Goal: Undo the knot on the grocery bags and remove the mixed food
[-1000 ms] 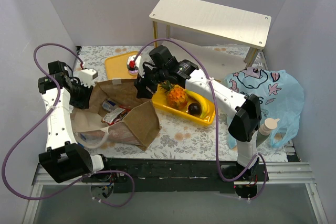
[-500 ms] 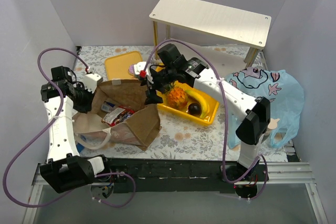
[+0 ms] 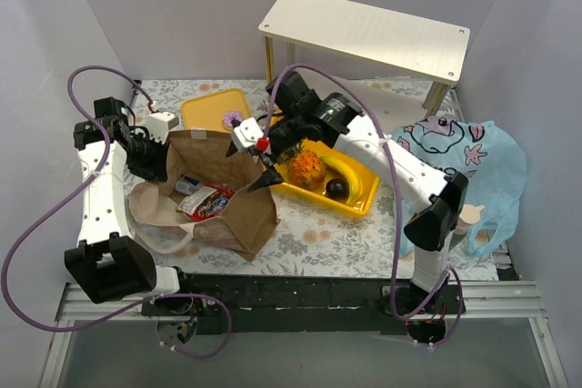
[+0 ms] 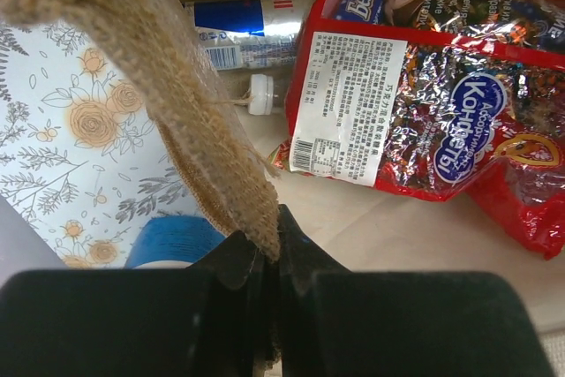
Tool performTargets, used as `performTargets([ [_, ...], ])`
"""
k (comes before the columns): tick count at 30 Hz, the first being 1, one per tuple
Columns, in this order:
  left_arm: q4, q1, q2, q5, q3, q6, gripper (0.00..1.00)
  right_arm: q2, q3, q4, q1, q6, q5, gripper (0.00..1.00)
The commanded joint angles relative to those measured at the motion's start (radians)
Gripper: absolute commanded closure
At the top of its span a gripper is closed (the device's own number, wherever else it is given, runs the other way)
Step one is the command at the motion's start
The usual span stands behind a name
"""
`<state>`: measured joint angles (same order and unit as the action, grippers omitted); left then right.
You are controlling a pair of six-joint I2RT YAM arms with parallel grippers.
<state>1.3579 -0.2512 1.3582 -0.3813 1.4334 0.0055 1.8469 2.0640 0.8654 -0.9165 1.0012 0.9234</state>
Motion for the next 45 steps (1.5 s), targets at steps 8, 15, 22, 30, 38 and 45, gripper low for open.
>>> performTargets([
  [8, 0.026, 0.006, -0.074, -0.097, -0.016, 0.027, 1.00, 0.126, 0.079, 0.445, -0.079, 0.240, -0.064, 0.63],
  [15, 0.026, 0.006, -0.016, -0.255, 0.094, 0.047, 0.47, -0.323, -0.418, 0.446, -0.085, 0.575, -0.270, 0.99],
  [22, -0.006, 0.006, 0.044, -0.540, 0.280, 0.047, 0.21, -0.558, -0.558, 0.372, -0.090, 0.745, -0.403, 0.51],
  [30, -0.124, 0.006, 0.030, -0.538, 0.242, -0.087, 0.18, -0.658, -0.558, -0.056, -0.041, 0.484, -0.449, 0.40],
  [38, -0.160, 0.006, -0.019, -0.484, 0.211, -0.163, 0.18, -0.435, -0.503, -0.408, -0.018, -0.148, -0.335, 0.41],
  [45, -0.293, 0.007, -0.053, -0.426, 0.199, -0.300, 0.17, -0.097, -0.274, -0.077, -0.025, -0.259, -0.232, 0.40],
])
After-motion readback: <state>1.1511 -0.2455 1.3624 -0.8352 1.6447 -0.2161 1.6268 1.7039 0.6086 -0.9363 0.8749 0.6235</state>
